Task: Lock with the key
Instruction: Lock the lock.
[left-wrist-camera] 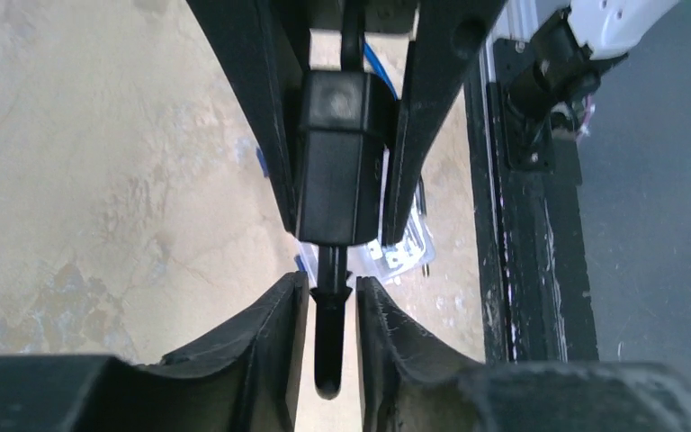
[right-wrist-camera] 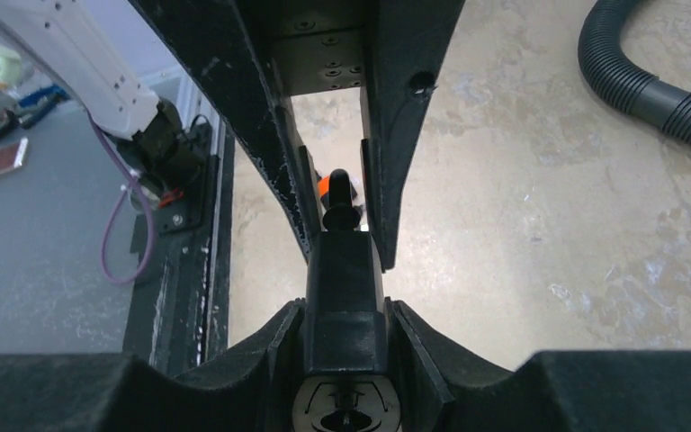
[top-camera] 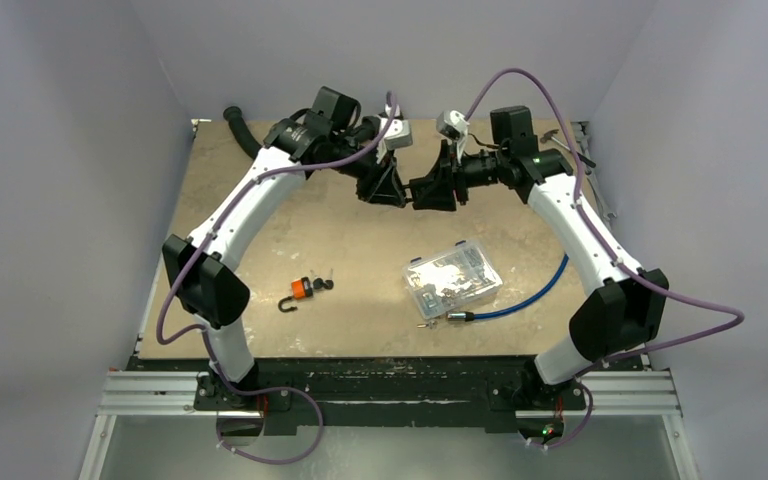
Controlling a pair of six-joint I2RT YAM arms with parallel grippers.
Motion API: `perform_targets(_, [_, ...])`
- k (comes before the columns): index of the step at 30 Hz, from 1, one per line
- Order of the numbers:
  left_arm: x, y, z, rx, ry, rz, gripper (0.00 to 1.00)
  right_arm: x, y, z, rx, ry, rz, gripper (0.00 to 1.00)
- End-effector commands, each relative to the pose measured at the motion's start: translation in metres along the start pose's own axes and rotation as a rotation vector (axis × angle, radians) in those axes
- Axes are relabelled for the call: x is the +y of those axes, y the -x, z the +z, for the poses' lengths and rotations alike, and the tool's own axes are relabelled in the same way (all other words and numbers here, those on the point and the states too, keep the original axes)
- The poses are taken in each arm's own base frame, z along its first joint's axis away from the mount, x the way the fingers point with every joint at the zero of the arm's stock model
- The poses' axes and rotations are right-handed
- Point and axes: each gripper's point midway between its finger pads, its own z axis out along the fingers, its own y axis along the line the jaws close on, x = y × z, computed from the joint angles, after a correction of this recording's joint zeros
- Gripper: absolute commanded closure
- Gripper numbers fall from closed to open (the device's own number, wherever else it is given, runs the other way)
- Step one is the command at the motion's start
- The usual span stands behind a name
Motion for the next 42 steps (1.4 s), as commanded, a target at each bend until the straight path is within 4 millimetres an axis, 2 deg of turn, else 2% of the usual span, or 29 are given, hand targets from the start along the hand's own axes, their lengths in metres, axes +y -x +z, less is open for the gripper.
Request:
perform_targets(1, [-0.003,0.06,-0.026,-0.231,-0.009,0.141,0.62,0.008,0.045,-0.011,-0.148,0.018,0.013,1.0])
perform_targets(6, [0.026,0.063,-0.063,-0.32,0.053,0.099,0.48,-0.009,0.071,-0.032,-0.277,-0.024,0.101,1.0])
perform_targets(9, [0.038,0.071,-0.081,-0.377,0.065,0.046,0.28,-0.015,0.087,-0.042,-0.341,-0.031,0.095,1.0])
perform_targets(11, [0.039,0.079,-0.086,-0.42,0.068,0.043,0.24,-0.015,0.098,-0.048,-0.391,-0.026,0.102,1.0])
perform_targets(16, [0.032,0.102,-0.096,-0.59,0.073,-0.07,0.26,-0.007,0.113,-0.054,-0.465,0.005,0.132,1.0])
perform_targets(27, [0.018,0.116,-0.1,-0.675,-0.008,-0.161,0.28,0.003,0.115,-0.055,-0.509,0.052,0.157,1.0])
perform_targets(39, [-0.001,0.118,-0.07,-0.659,-0.104,-0.182,0.42,0.012,0.115,-0.052,-0.503,0.068,0.159,1.0])
perform_targets(42, [-0.003,0.118,-0.066,-0.658,-0.111,-0.189,0.5,0.015,0.114,-0.05,-0.499,0.07,0.156,1.0])
